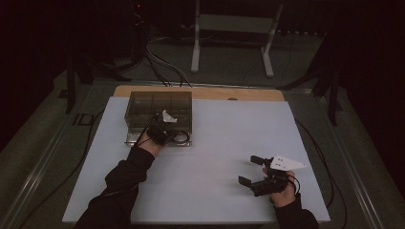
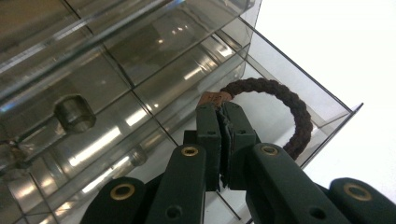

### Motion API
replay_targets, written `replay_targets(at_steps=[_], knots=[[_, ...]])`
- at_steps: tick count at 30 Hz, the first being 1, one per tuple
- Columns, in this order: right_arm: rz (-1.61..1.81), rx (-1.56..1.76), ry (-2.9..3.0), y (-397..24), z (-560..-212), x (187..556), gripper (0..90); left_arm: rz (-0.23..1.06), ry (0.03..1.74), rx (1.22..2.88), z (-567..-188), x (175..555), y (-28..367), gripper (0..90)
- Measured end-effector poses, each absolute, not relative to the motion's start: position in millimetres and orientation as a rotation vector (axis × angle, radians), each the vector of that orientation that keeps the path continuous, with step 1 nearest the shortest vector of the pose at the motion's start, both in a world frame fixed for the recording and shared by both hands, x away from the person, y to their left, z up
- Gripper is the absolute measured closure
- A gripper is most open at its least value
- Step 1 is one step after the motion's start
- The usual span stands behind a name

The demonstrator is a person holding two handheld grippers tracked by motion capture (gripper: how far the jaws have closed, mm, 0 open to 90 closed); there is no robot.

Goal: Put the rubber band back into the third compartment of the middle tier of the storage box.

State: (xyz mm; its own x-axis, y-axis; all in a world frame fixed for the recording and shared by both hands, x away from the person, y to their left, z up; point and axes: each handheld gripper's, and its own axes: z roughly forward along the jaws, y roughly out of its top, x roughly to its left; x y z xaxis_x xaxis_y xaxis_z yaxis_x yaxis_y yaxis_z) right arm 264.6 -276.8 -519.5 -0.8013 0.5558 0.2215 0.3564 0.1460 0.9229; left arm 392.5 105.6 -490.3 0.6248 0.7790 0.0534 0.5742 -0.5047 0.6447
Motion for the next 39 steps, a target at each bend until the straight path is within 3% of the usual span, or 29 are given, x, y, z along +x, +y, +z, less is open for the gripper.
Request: replay_targets(at_steps=[15,25,39], knots=[[1.727,0.902,2.241,-277,-520,265,0.0,0.423,1.065,2.200,-481,395,107,83.8],[1.731,0.905,2.239,-277,-520,265,0.0,0.422,1.081,2.166,-472,394,108,56.5],[1.731,0.911,2.235,-277,-520,266,0.0,0.409,1.060,2.155,-456,384,108,28.7]])
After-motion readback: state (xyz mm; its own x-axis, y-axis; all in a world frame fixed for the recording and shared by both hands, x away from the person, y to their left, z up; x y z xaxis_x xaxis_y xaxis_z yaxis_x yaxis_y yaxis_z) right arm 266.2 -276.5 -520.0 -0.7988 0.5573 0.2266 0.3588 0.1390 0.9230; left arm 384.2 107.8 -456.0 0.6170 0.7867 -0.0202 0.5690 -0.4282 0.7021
